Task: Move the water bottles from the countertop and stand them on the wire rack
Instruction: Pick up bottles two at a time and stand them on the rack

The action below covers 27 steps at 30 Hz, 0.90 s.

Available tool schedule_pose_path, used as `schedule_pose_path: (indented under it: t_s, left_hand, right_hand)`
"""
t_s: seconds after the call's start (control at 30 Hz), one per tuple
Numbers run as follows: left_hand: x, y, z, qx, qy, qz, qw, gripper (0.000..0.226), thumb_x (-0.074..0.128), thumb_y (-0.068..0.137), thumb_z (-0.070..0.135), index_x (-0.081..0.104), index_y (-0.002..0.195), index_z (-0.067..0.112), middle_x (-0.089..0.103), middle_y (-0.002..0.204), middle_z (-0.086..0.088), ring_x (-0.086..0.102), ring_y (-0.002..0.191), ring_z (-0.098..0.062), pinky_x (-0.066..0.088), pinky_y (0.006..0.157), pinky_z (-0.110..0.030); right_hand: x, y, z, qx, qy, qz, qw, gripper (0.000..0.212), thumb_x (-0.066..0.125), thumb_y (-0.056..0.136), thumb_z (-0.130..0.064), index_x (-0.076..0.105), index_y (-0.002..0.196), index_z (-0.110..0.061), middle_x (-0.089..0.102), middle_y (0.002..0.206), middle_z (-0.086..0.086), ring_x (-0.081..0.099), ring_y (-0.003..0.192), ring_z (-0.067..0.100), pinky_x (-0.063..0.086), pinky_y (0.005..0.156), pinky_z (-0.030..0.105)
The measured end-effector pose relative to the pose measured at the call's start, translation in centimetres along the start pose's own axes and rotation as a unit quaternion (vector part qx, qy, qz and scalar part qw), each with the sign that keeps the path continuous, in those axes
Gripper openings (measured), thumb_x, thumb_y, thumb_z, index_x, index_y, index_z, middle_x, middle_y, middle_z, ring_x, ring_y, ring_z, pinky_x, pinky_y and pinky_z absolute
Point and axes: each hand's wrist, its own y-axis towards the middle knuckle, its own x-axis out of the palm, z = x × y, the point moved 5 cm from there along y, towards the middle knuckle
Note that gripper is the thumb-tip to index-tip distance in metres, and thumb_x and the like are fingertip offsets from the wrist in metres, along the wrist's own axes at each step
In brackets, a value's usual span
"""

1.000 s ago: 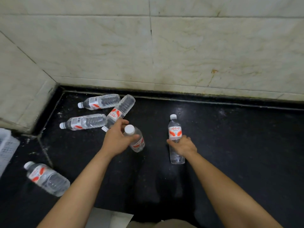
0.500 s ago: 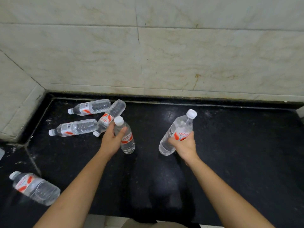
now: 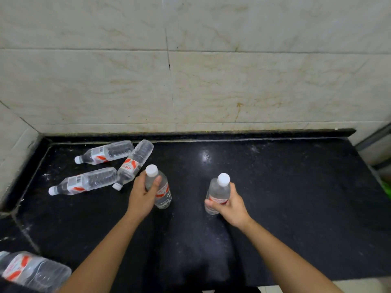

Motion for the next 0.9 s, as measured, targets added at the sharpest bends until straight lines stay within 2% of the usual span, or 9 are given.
schedule_pose_path:
  t_s: [0.1,0.2,0.33,0.5,0.57,0.63,0.7,0.8,0.9]
  left_hand:
    - [0.7,1.9,-0.3,-0.007,0.006,-0.042,0.999,0.033,0.056,0.084,0.073,0.06,0.109,0.052,0.066,0.118,-0.004,0.065,0.111,-0.02,0.052,0.1,-0.051]
    - [3.7,2.0,2.0,-0.008,-0.047,-0.09,0.995,0.023,0.06,0.097,0.051,0.065,0.109,0.032,0.068,0.114,-0.008,0.068,0.104,-0.017,0.056,0.096,-0.047]
    - [9.5,0.0,7.0,0.004,-0.131,-0.173,0.976,0.023,0.051,0.105,0.031,0.064,0.108,0.012,0.07,0.098,0.003,0.068,0.083,0.001,0.052,0.076,-0.02]
    - [17.4,-6.0,14.0,0.026,-0.185,-0.299,0.936,0.032,0.049,0.102,0.044,0.062,0.106,0.015,0.072,0.094,0.003,0.071,0.091,-0.012,0.055,0.081,-0.031]
    - [19.8,-8.7,16.6,0.041,-0.19,-0.33,0.924,0.036,0.052,0.095,0.053,0.062,0.108,0.021,0.073,0.1,0.001,0.073,0.096,-0.018,0.058,0.083,-0.036]
    - [21.6,-11.0,18.9,0.055,-0.183,-0.345,0.919,0.04,0.054,0.094,0.053,0.061,0.115,0.02,0.074,0.105,-0.003,0.075,0.1,-0.02,0.059,0.084,-0.038]
    - [23.5,-13.1,21.1,0.073,-0.179,-0.354,0.915,0.038,0.054,0.096,0.05,0.062,0.115,0.018,0.075,0.105,-0.004,0.075,0.098,-0.02,0.058,0.083,-0.038]
    - [26.9,-16.8,24.3,0.104,-0.177,-0.359,0.91,0.038,0.056,0.092,0.053,0.064,0.109,0.02,0.074,0.102,-0.004,0.075,0.096,-0.021,0.056,0.082,-0.038]
    - [31.2,-21.7,27.2,0.122,-0.191,-0.366,0.903,0.038,0.057,0.091,0.051,0.064,0.109,0.018,0.074,0.101,-0.005,0.074,0.097,-0.024,0.057,0.083,-0.04]
  right_hand:
    - [-1.5,-1.3,-0.4,-0.004,0.027,0.049,0.998,0.05,0.089,0.073,-0.047,0.056,0.107,-0.035,0.073,0.102,-0.011,0.07,0.093,0.001,0.055,0.084,0.026]
    - [-3.2,-3.1,-0.6,-0.002,0.087,0.086,0.992,0.043,0.088,0.077,-0.038,0.059,0.109,-0.033,0.074,0.098,-0.009,0.071,0.091,0.004,0.054,0.082,0.025]
    - [-6.2,-5.3,-1.3,-0.012,0.151,0.129,0.98,0.056,0.082,0.069,-0.036,0.058,0.119,-0.028,0.073,0.103,-0.002,0.072,0.096,0.014,0.054,0.083,0.029]
    - [-10.6,-9.2,-2.5,-0.056,0.197,0.16,0.966,0.072,0.082,0.065,-0.044,0.055,0.13,-0.025,0.071,0.118,-0.001,0.071,0.108,0.013,0.056,0.092,0.032]
    - [-12.9,-11.3,-2.7,-0.078,0.209,0.171,0.96,0.055,0.08,0.075,-0.031,0.058,0.124,-0.023,0.072,0.116,0.003,0.071,0.108,0.016,0.057,0.095,0.038]
    - [-15.6,-13.8,-2.9,-0.107,0.223,0.176,0.953,0.029,0.07,0.085,-0.016,0.062,0.112,-0.025,0.075,0.105,-0.001,0.073,0.1,0.013,0.058,0.09,0.033]
    - [-18.4,-16.0,-2.4,-0.118,0.247,0.185,0.944,0.029,0.068,0.089,-0.028,0.06,0.117,-0.028,0.074,0.112,-0.002,0.071,0.106,0.014,0.057,0.096,0.036]
    - [-22.9,-19.2,-1.1,-0.12,0.28,0.214,0.928,0.055,0.066,0.081,-0.059,0.054,0.13,-0.035,0.068,0.129,0.001,0.067,0.119,0.017,0.052,0.106,0.045]
    - [-27.9,-22.9,0.7,-0.136,0.292,0.234,0.917,0.05,0.062,0.086,-0.06,0.054,0.129,-0.037,0.068,0.129,0.0,0.067,0.119,0.013,0.052,0.103,0.038]
